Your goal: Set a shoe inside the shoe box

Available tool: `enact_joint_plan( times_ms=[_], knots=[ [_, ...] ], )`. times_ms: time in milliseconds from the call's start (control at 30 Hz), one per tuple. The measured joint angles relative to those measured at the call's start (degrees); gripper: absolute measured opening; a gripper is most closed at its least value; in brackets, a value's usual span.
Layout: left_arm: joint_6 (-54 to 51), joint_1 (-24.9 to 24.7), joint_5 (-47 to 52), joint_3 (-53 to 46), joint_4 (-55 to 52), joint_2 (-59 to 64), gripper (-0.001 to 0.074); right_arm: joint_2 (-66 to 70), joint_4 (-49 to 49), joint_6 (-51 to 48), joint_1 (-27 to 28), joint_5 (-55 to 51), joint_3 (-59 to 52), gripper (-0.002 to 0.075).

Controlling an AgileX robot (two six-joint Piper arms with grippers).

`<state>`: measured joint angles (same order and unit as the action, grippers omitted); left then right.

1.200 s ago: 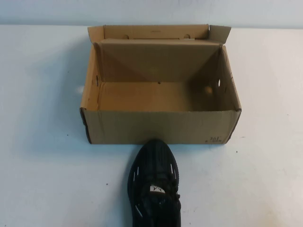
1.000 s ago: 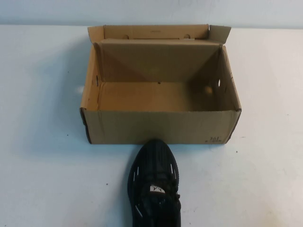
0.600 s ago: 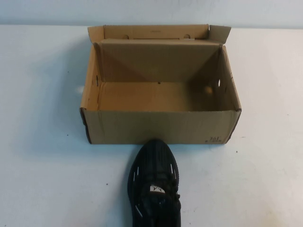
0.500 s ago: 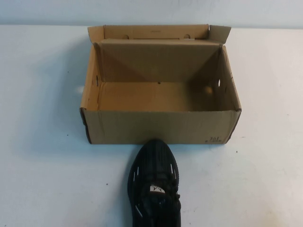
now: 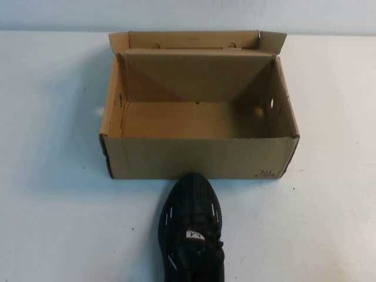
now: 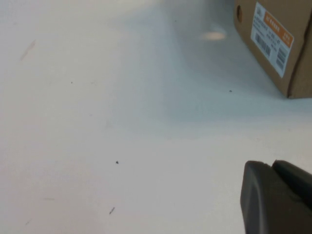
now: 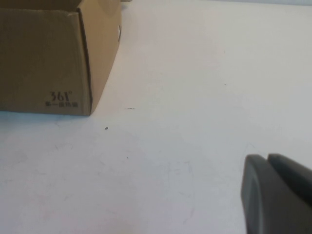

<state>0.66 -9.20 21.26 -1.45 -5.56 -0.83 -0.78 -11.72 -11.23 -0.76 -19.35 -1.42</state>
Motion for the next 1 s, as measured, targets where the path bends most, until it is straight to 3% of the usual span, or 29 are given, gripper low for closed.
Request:
enact_joint_plan(
  times_ms=[167,500,800,1000],
  knots=[
    [0.00,0.00,-4.87,0.00,0.00,0.00,-0.0002,0.00,0.00,0.00,0.00,4.77,0.00,-0.0016],
    [0.10,0.00,-22.96,0.00,0.00,0.00,-0.0002,0.00,0.00,0.00,0.00,29.94,0.00,-0.0016],
    [1.47,0.00,-24.88,0.00,-0.13,0.00,-0.0002,0.00,0.00,0.00,0.00,32.89,0.00,-0.0016],
    [7.20,0.00,-40.10,0.00,-0.13,0.00,-0.0002,0.00,0.00,0.31,0.00,43.83,0.00,-0.0016]
  ],
)
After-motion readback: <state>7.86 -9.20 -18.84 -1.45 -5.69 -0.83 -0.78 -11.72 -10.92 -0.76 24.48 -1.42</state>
